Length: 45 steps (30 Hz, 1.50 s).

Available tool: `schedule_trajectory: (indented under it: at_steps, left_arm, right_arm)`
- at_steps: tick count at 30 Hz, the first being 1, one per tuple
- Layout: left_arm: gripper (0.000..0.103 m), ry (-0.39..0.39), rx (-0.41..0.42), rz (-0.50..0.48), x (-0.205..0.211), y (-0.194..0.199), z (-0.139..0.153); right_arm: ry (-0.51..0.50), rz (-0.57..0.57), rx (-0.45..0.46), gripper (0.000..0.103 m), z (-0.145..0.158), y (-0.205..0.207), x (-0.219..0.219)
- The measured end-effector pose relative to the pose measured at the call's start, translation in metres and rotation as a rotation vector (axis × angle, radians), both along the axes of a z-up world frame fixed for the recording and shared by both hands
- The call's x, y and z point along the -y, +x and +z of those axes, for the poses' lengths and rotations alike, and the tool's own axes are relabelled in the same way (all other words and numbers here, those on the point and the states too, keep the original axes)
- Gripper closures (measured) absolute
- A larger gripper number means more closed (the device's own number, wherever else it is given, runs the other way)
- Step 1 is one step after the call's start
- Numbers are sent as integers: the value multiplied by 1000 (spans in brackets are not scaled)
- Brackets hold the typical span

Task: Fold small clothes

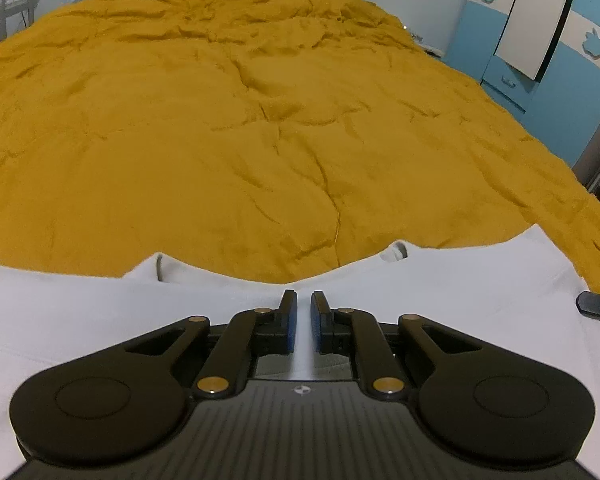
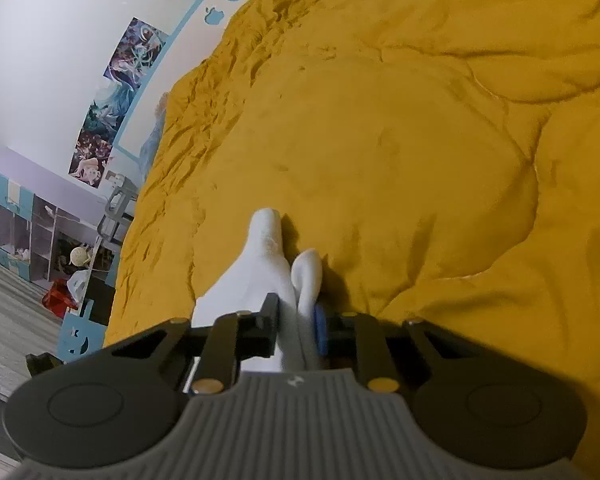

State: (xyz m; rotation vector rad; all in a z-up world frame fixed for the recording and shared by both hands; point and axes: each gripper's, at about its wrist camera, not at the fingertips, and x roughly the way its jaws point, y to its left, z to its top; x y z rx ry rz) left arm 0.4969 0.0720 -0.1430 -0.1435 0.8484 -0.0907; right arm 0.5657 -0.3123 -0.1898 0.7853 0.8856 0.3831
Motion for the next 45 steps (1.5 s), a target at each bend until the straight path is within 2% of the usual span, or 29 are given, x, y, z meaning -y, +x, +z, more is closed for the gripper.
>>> schedule_trajectory:
  at_steps: [5,11,17,23,30,35,39,45]
  left_arm:
    - [89,12,50,29,-15,-30,31]
    - [89,15,81,130,-64,-77,63]
    - [88,14,51,200,-121,-129,76]
    - [88,-49,55,278,-173,-169,88]
    - [88,-77,82,326,-215,-195,108]
    - [88,-94,68,320,-228,-202,99]
    - [88,-108,49,315,-233,-206,84]
    - [88,-149,23,331,-239,-206,67]
  right_arm:
    - [-32,-3,24,96,32,-5,-13]
    - [23,26,55,96,92,-14,-51]
    - [99,99,48,97,140,-23,-132]
    - [53,148,22,97,162,-32,-238]
    - [-76,183,18,97,157,-52,-359]
    - [-181,196,3,97,132,-60,-428]
    - [-221,204,-28,97,108,-58,-463]
    - [-292,243,-77,97,75,-48,-491]
